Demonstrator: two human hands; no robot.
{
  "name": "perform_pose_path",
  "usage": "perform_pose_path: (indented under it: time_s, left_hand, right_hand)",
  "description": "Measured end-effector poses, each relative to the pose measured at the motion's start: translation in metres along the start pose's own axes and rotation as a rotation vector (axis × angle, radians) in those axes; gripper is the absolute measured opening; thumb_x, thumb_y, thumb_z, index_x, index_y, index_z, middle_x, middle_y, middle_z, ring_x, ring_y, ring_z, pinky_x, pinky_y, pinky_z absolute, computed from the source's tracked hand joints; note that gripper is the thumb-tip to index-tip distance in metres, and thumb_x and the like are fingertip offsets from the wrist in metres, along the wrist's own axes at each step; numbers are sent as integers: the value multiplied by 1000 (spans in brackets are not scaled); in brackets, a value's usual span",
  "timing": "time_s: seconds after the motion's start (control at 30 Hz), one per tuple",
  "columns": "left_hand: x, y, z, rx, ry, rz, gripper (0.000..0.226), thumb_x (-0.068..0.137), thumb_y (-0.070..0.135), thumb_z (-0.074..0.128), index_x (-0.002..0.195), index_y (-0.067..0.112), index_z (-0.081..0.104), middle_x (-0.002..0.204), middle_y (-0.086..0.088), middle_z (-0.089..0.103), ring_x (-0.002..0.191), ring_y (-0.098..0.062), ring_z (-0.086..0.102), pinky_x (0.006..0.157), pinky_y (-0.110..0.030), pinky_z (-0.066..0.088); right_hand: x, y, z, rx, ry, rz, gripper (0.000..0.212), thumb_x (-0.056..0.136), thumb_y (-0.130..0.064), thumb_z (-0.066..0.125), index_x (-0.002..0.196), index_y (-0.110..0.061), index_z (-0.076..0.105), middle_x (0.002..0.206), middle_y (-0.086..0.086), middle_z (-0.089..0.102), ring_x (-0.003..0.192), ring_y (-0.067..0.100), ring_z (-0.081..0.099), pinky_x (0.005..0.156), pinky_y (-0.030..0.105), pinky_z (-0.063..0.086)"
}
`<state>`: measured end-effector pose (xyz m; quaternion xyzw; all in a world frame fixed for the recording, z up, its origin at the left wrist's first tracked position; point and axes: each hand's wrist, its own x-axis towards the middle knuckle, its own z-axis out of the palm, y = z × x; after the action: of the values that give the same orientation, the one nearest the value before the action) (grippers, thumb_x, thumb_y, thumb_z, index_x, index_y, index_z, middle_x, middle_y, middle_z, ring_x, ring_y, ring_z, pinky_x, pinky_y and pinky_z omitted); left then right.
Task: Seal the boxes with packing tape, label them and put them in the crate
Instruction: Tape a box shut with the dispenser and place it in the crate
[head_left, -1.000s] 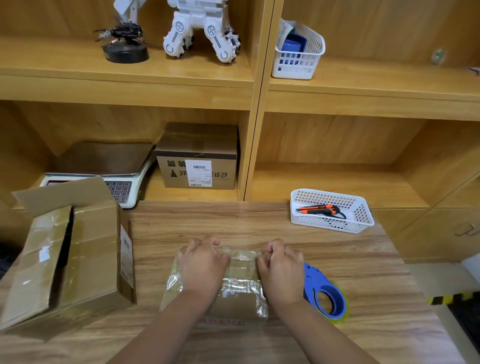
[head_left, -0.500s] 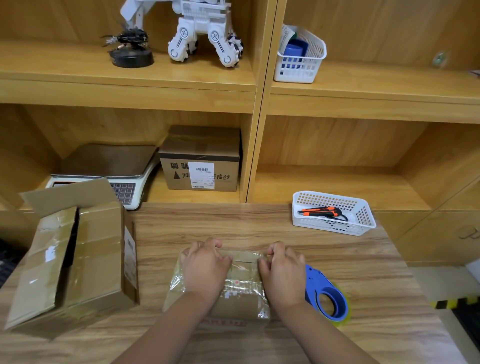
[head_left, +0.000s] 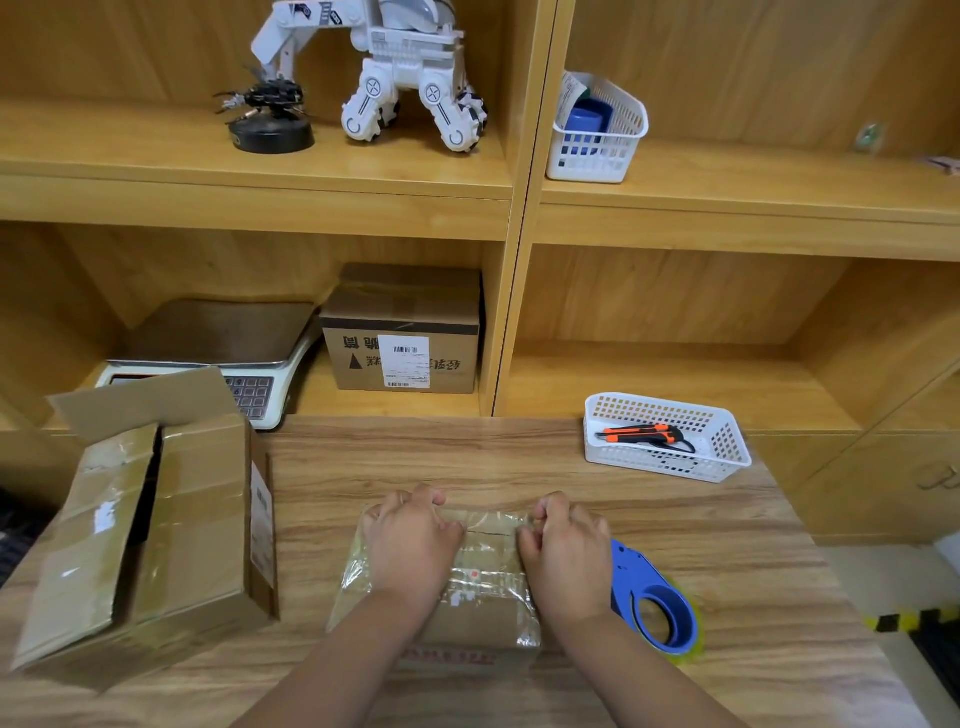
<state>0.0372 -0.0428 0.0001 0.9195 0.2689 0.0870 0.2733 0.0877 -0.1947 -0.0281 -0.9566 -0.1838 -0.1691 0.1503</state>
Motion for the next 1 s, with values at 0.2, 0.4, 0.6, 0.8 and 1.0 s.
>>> perform_pose_path:
  time_s: [0.2,0.4,0.6,0.8,1.0]
  left_hand:
    - [1,1,-1,130,-31,57,33,86,43,54,117,31,52,74,16,60,108,-5,41,74,-27,14]
    - [6,-2,-5,254,-82,107,42,86,46,55,120,23,50,97,5,64,114,-15,41,83,-30,30]
    - [6,-13,-6,198,0,210,53,85,52,55,127,21,51,122,3,58,116,-20,40,91,-31,32]
    - [11,-14,7,376,-279,277,83,79,71,10,144,24,32,146,4,40,141,-16,20,113,-33,10]
    - [17,-15,8,361,-271,290,43,99,46,27,131,28,48,132,6,53,123,-16,42,102,-30,20]
  right_hand:
    - [1,-1,-1,-10,-28,-12,37,57,-22,83,74,-20,51,55,-8,52,52,15,53,57,28,37]
    - [-1,5,-5,154,-238,126,22,91,-33,56,88,-25,36,80,-5,58,76,17,54,65,28,32]
    - [2,1,-5,669,-391,577,55,81,-51,63,120,-18,42,102,1,61,92,17,59,74,31,48]
    - [9,-10,1,483,-566,466,67,74,-56,69,124,-16,50,120,1,45,116,17,45,82,21,33]
    - [9,-2,5,573,-505,447,26,89,-32,61,82,-8,55,95,4,47,82,14,44,63,13,33]
